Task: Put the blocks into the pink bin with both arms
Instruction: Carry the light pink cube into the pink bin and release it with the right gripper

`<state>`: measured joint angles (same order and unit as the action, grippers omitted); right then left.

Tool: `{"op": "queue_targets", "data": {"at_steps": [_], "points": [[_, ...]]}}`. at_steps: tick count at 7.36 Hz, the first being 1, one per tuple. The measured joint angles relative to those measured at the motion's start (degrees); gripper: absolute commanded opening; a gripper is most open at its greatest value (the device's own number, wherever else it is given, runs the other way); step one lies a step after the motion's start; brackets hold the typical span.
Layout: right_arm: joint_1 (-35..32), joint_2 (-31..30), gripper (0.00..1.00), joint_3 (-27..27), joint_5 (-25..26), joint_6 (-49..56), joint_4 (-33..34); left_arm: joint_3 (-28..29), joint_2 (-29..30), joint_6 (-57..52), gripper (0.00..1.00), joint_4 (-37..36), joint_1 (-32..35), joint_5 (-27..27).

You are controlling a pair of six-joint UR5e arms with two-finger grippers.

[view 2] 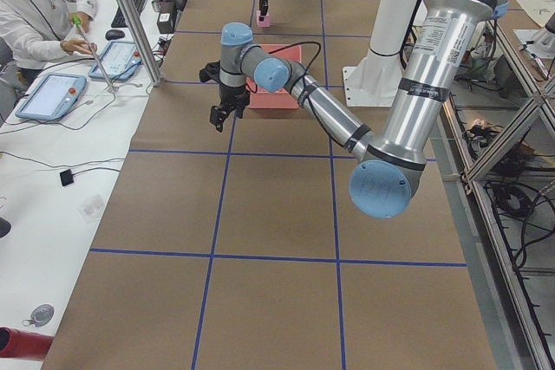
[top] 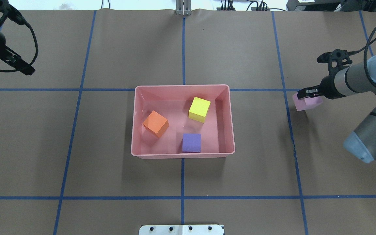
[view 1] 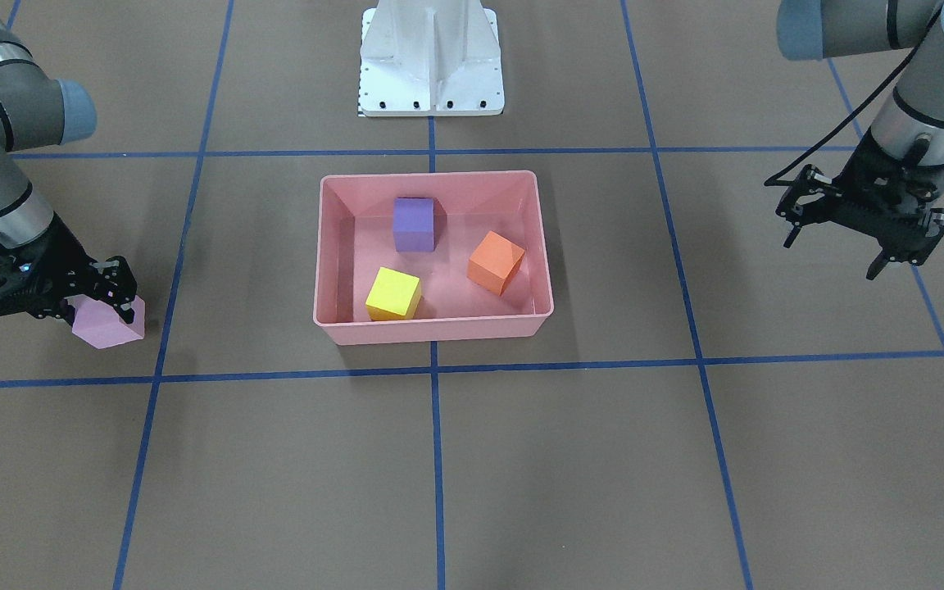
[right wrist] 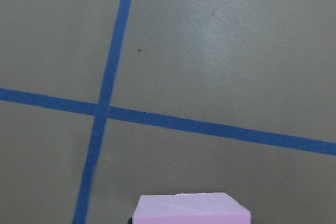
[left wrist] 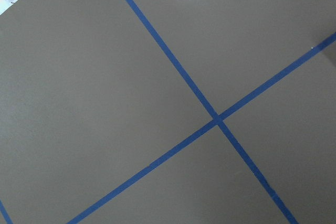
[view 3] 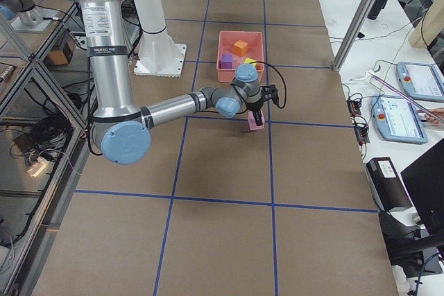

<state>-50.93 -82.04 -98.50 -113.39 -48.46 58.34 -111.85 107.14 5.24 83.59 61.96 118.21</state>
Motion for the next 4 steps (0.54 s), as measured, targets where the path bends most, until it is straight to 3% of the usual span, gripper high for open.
{"op": "queue_targets", "data": {"at_steps": [1,4], "points": [[-0.2,3.56,0.0,-2.61,-0.45,-3.49,4.23,0.0,-0.04,0.25,1.0,0.0,0.07,0.0],[0.06,19.53,0.0,-10.25,-0.93,-12.15,27.76,0.33,-3.12,4.9,1.0,0.06,2.05,-0.26]]}}
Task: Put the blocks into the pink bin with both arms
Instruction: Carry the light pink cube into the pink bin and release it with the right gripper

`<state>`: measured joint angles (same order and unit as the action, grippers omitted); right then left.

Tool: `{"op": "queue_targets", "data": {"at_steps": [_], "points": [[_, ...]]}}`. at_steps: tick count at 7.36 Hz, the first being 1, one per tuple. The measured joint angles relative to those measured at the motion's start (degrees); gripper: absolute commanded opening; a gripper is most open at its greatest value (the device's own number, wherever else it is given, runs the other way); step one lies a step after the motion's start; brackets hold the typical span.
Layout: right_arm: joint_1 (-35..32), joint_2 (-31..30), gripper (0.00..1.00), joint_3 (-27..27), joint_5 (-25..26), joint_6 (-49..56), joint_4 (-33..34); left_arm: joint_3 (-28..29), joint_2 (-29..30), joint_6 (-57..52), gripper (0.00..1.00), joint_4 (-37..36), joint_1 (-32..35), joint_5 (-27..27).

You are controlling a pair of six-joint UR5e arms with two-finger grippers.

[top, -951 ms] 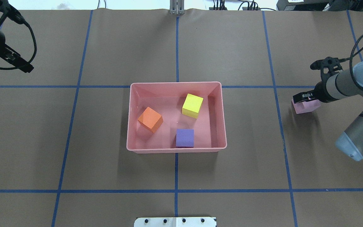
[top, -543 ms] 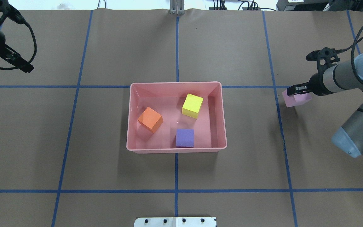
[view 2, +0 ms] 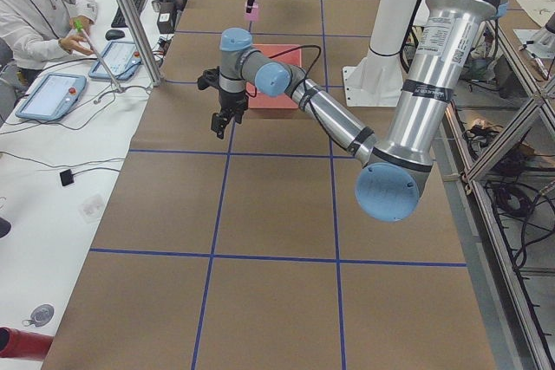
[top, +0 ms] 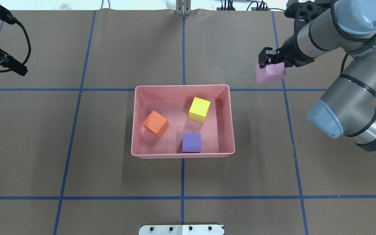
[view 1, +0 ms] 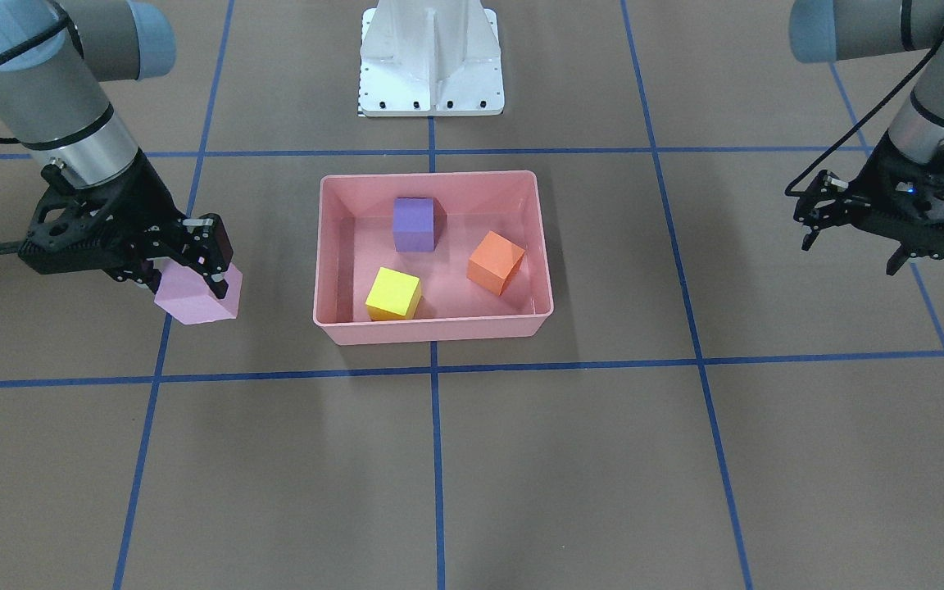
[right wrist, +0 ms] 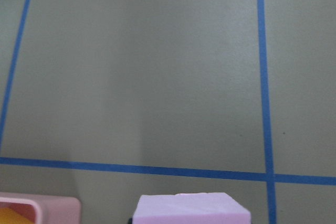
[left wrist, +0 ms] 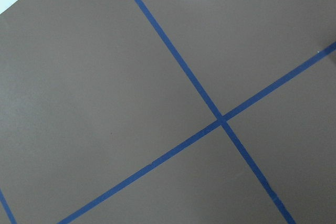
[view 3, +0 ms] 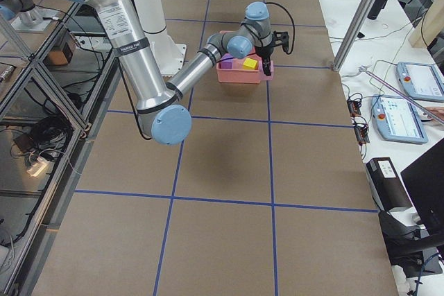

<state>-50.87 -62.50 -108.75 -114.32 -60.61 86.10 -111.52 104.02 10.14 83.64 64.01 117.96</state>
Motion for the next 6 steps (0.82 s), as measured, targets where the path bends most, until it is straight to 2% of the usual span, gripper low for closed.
{"op": "queue_targets", "data": {"at_steps": [2,4,5,6], "points": [[1.74,6.22,0.0,-0.43,0.13,-6.21,4.7,0.4,-1.86,-0.62,1.0,-0.25,4.32,2.62],[5.68,12.71,0.0,0.81,2.49,-11.56,9.98,2.81,-2.34,-6.91,1.0,-0.8,9.66,8.08],[8.74,15.73,0.18,2.03,5.47,-14.3,12.09,4.22,-2.37,-9.19,1.0,-0.84,11.25,9.52],[11.21,18.54,0.91,3.92,7.66,-16.86,13.12,4.83,-2.36,-10.09,1.0,-0.84,11.87,10.07]]}}
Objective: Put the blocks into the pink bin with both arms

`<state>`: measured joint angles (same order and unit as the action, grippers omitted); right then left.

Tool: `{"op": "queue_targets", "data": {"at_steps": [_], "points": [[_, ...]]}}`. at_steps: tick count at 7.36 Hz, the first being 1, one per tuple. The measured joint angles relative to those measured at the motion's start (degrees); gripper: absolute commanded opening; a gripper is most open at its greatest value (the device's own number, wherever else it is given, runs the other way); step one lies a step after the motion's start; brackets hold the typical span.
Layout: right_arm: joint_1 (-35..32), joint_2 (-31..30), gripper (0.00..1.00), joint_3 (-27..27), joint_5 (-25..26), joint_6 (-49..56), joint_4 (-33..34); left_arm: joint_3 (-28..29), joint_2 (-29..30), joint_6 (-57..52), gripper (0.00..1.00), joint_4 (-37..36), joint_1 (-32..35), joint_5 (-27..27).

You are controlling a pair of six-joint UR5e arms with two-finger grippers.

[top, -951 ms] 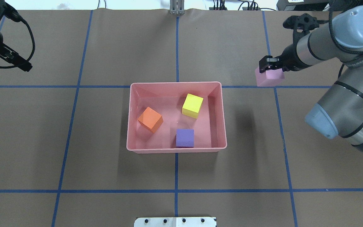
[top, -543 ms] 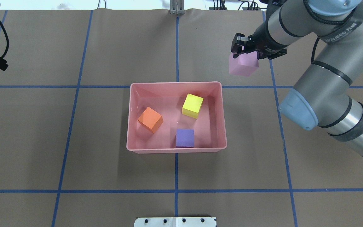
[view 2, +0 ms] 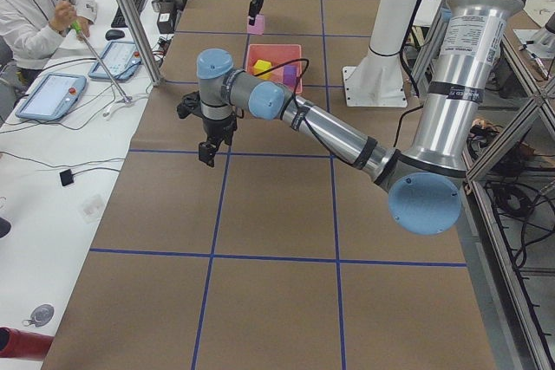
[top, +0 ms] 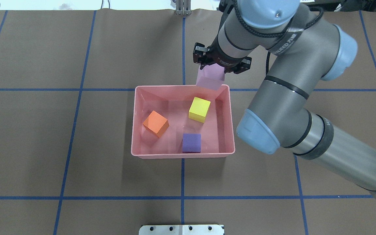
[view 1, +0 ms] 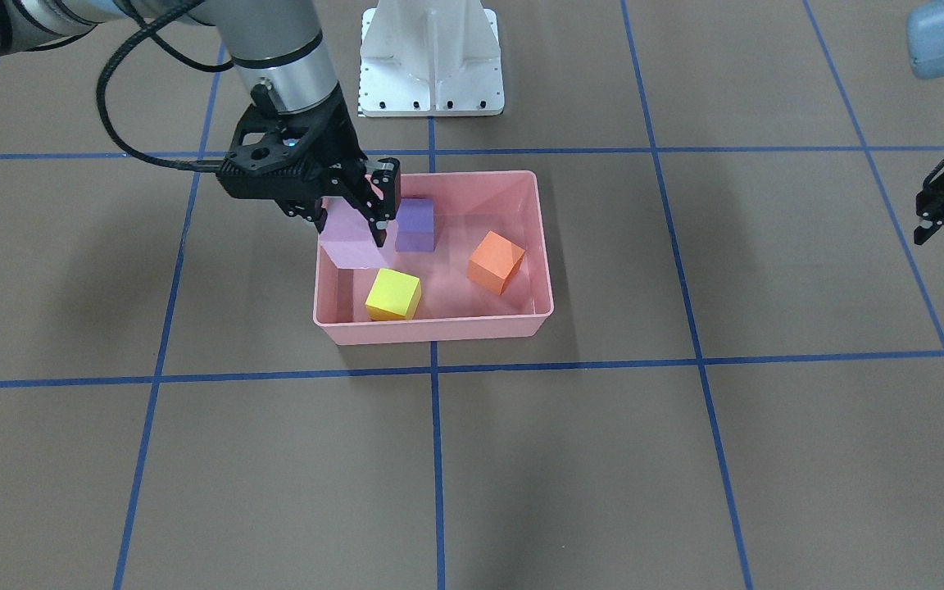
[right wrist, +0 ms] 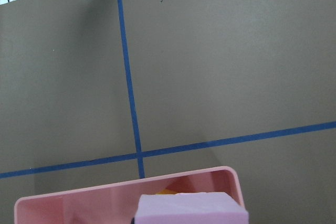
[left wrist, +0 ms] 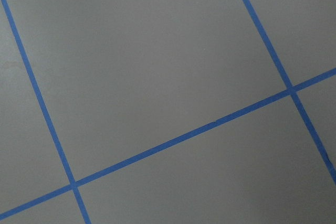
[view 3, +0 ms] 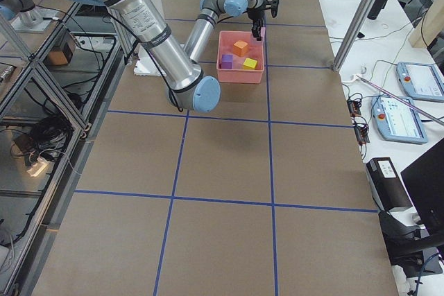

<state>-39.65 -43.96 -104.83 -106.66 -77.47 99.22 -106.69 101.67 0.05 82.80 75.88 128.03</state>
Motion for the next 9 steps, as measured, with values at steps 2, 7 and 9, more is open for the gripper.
{"op": "queue_targets", "data": {"at_steps": [2,7,9], "points": [[3.94,4.46,1.0,3.43,4.18,-2.71,3.06,0.3,-0.03,-0.43,1.0,0.0,0.21,0.31],[2.5,3.34,1.0,3.57,5.91,3.08,5.87,0.42,-0.09,0.17,1.0,-0.02,0.23,0.37],[-5.03,-4.35,1.0,-0.16,-0.39,16.42,5.8,1.37,-0.39,0.33,1.0,-0.13,1.8,0.37]]}}
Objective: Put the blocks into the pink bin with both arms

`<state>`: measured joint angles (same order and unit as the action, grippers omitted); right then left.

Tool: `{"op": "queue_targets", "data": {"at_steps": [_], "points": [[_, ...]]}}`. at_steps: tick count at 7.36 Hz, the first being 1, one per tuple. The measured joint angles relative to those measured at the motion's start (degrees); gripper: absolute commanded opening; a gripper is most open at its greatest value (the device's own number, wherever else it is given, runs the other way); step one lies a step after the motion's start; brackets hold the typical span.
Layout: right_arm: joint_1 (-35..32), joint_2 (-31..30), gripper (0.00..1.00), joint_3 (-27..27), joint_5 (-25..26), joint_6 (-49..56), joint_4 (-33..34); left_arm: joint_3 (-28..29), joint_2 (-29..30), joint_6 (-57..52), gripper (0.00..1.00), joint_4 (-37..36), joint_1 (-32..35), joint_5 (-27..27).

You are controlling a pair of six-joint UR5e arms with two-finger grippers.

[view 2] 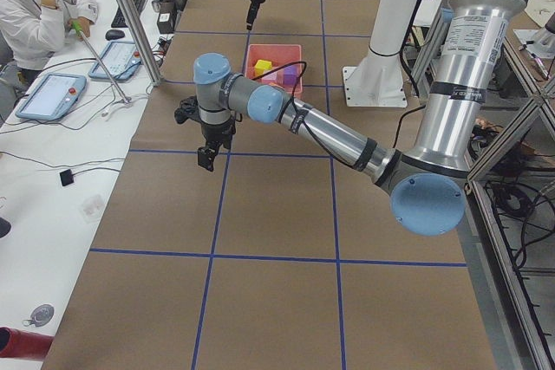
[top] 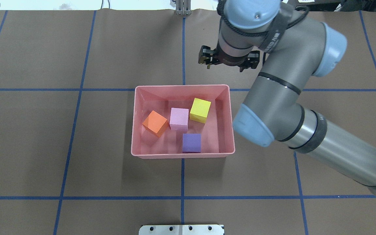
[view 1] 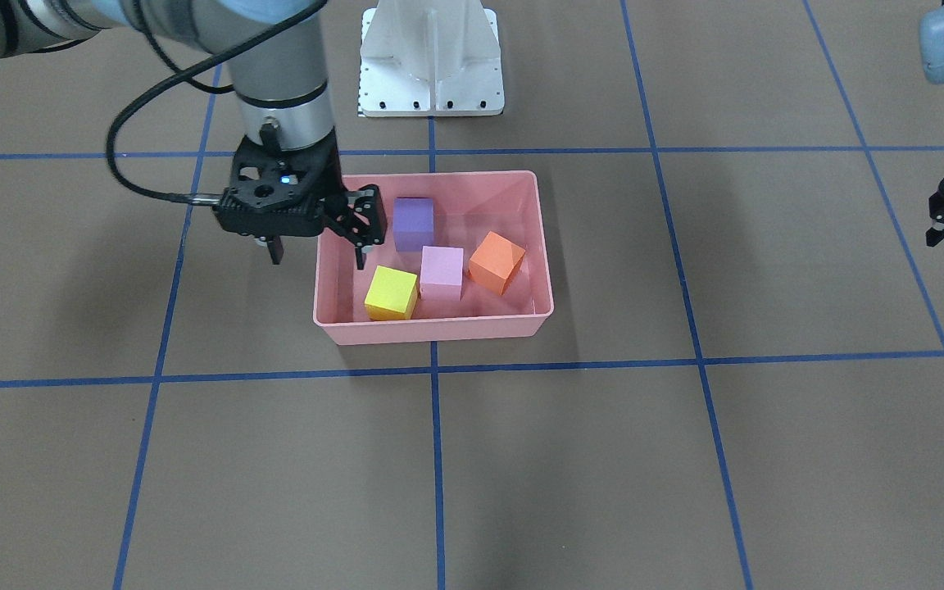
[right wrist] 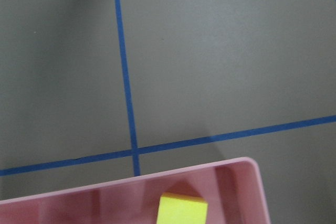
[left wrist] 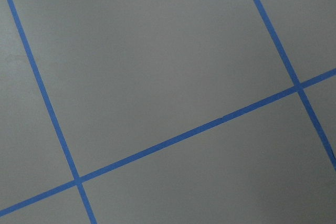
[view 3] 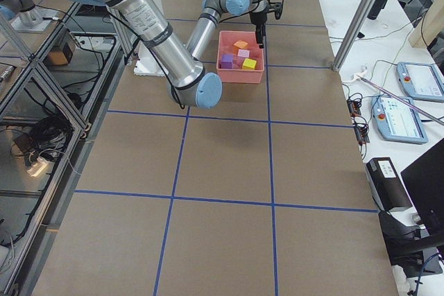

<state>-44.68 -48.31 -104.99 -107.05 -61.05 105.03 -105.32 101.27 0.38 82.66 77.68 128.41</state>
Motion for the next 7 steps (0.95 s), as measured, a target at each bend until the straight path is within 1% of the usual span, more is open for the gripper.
{"op": "queue_targets", "data": {"at_steps": [1,3,5,6,7], "points": [[-4.66,-5.05,1.0,-2.02,-3.81,8.92,-0.26,0.87,-0.4,-0.37,1.0,-0.06,1.68,0.02],[-14.24,-14.36,1.0,-3.49,-10.12,28.06,-0.82,1.97,-3.45,-4.7,1.0,-0.07,5.2,0.08],[-22.66,-22.37,1.0,-3.61,-15.53,42.56,-0.94,3.19,-8.42,-10.98,1.0,0.59,7.55,0.12],[-26.56,-26.79,1.0,-3.61,-17.55,48.98,-0.96,3.2,-11.08,-12.0,1.0,1.41,7.93,0.05],[-29.5,-30.92,1.0,-3.61,-18.47,53.72,-0.98,3.34,-13.65,-12.24,1.0,3.36,8.11,-0.06]]}}
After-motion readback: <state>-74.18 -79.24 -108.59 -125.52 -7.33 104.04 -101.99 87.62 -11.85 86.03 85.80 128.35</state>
